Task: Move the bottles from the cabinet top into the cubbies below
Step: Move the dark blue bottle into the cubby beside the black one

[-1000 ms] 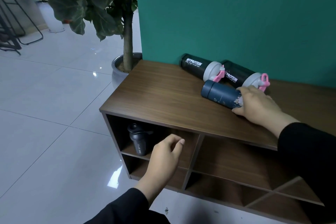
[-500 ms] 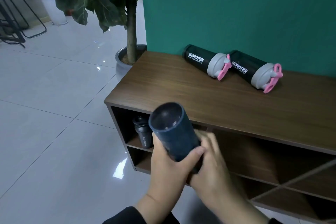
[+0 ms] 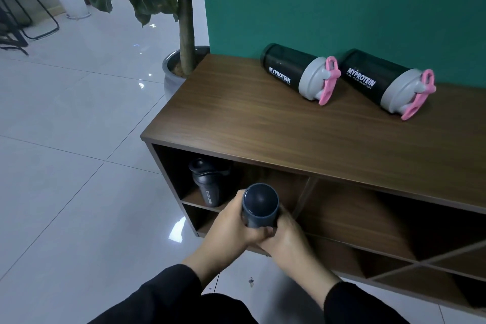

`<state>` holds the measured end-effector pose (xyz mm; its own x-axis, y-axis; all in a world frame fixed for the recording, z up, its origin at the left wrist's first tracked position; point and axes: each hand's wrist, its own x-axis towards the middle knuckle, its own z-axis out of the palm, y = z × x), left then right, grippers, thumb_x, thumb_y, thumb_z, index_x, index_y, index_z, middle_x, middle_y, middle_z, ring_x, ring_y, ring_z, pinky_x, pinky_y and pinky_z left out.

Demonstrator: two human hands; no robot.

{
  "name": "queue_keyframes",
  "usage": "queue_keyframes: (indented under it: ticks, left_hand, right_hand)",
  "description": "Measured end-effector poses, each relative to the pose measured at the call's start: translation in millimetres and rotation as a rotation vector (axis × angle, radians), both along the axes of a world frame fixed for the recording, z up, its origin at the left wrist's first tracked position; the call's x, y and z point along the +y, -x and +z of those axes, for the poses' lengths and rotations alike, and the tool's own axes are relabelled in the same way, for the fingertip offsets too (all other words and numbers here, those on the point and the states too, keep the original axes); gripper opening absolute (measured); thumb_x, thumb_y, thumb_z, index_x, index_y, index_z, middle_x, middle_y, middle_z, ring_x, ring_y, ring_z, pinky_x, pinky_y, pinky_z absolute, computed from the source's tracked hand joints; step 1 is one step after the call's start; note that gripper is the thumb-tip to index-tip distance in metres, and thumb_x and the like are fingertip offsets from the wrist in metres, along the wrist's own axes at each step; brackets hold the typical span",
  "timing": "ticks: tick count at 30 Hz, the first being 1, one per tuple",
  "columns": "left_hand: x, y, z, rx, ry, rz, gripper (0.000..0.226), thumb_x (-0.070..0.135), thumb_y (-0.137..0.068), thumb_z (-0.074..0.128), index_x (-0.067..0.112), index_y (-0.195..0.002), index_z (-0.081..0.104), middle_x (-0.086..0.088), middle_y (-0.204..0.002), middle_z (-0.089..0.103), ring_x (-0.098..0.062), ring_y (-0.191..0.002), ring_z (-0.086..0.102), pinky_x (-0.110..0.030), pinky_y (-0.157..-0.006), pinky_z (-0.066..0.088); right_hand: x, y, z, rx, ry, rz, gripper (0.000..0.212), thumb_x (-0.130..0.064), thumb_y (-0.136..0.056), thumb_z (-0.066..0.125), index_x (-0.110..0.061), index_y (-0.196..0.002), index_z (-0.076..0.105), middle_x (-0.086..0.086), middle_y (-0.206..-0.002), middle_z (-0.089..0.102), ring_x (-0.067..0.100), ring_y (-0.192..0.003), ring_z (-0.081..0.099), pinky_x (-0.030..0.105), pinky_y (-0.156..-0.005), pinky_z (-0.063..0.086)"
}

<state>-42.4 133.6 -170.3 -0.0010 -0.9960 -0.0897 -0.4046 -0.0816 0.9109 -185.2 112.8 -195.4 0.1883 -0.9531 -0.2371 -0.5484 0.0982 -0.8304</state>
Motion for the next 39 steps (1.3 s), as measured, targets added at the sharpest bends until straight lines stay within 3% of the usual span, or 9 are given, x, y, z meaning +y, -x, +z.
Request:
queue_keyframes:
  ticks: [3, 6, 12, 16, 22, 27, 34, 37, 39]
  left_hand:
    - [-20, 5, -10, -0.034, 0.017, 0.024, 0.063, 0.024, -0.064, 0.086, 0.039, -0.117, 0.056, 0.014, -0.109, 0.069, -0.001, -0.103, 0.066, -0.019, -0.086, 0.053]
    - [-38, 11, -16, -0.077, 0.023, 0.045, 0.063, 0.027, -0.063, 0.084, 0.034, -0.119, 0.057, 0.012, -0.107, 0.069, -0.001, -0.101, 0.066, -0.010, -0.079, 0.049]
    - [-70, 17, -25, -0.059, -0.021, 0.100, 0.062, 0.028, -0.062, 0.085, 0.031, -0.118, 0.060, 0.007, -0.105, 0.075, -0.011, -0.099, 0.072, -0.038, -0.083, 0.061]
    - [-86, 22, -26, -0.080, -0.085, 0.147, 0.054, 0.031, -0.066, 0.086, 0.023, -0.113, 0.060, 0.004, -0.107, 0.074, -0.013, -0.099, 0.070, -0.030, -0.084, 0.057]
    - [-88, 20, -28, -0.044, -0.115, 0.158, 0.050, 0.028, -0.068, 0.087, 0.025, -0.109, 0.058, 0.005, -0.106, 0.074, -0.011, -0.098, 0.071, -0.021, -0.078, 0.053]
    - [-89, 19, -29, -0.014, -0.119, 0.141, 0.052, 0.027, -0.067, 0.089, 0.023, -0.110, 0.059, 0.004, -0.107, 0.075, -0.013, -0.101, 0.071, -0.033, -0.091, 0.057]
    - [-76, 9, -30, 0.044, -0.095, 0.048, 0.069, 0.018, -0.071, 0.081, 0.027, -0.133, 0.052, 0.007, -0.117, 0.073, -0.012, -0.108, 0.070, -0.038, -0.096, 0.057]
    - [-59, 8, -25, 0.086, -0.094, 0.066, 0.090, 0.032, -0.070, 0.075, 0.023, -0.152, 0.040, 0.009, -0.138, 0.063, -0.006, -0.127, 0.060, -0.033, -0.107, 0.050]
    - [-44, 8, -21, 0.028, -0.067, 0.130, 0.074, 0.031, -0.080, 0.071, 0.021, -0.149, 0.046, 0.010, -0.141, 0.062, -0.003, -0.128, 0.059, -0.029, -0.109, 0.048]
  right_hand:
    - [-15, -5, -5, -0.016, -0.033, -0.054, 0.064, 0.000, -0.079, 0.073, -0.017, -0.136, 0.048, -0.007, -0.111, 0.056, 0.008, -0.106, 0.056, -0.006, -0.068, 0.037]
    - [-26, -6, -17, -0.074, -0.041, -0.113, 0.066, -0.007, -0.079, 0.074, -0.031, -0.131, 0.041, -0.006, -0.117, 0.060, 0.012, -0.110, 0.061, 0.015, -0.083, 0.049]
    - [-52, -12, -25, -0.110, -0.047, -0.195, 0.043, 0.002, -0.089, 0.056, -0.034, -0.112, 0.054, -0.001, -0.096, 0.067, 0.012, -0.082, 0.071, 0.036, -0.067, 0.062]
    - [-60, -19, -26, -0.301, -0.140, -0.328, 0.052, 0.009, -0.084, 0.058, -0.041, -0.096, 0.048, -0.002, -0.096, 0.064, 0.025, -0.100, 0.066, 0.053, -0.093, 0.056]
    - [-62, -21, -33, -0.360, -0.101, -0.333, 0.049, 0.007, -0.086, 0.059, -0.039, -0.097, 0.047, -0.005, -0.098, 0.066, 0.018, -0.098, 0.067, 0.050, -0.095, 0.056]
    - [-55, -21, -42, -0.244, -0.054, -0.321, 0.039, -0.008, -0.082, 0.068, -0.037, -0.096, 0.046, 0.000, -0.105, 0.064, 0.021, -0.101, 0.066, 0.052, -0.092, 0.055]
    - [-30, -14, -46, -0.182, -0.098, -0.268, 0.079, -0.020, -0.089, 0.069, -0.028, -0.154, 0.025, -0.002, -0.142, 0.055, 0.017, -0.123, 0.060, 0.035, -0.102, 0.049]
    - [-5, -6, -33, -0.170, -0.077, -0.248, 0.063, -0.018, -0.094, 0.062, -0.024, -0.152, 0.036, -0.016, -0.120, 0.057, -0.004, -0.102, 0.057, 0.023, -0.097, 0.047]
    - [10, 2, -17, -0.174, 0.001, -0.231, 0.035, -0.020, -0.096, 0.060, -0.031, -0.129, 0.061, -0.023, -0.105, 0.066, -0.006, -0.093, 0.063, 0.030, -0.098, 0.052]
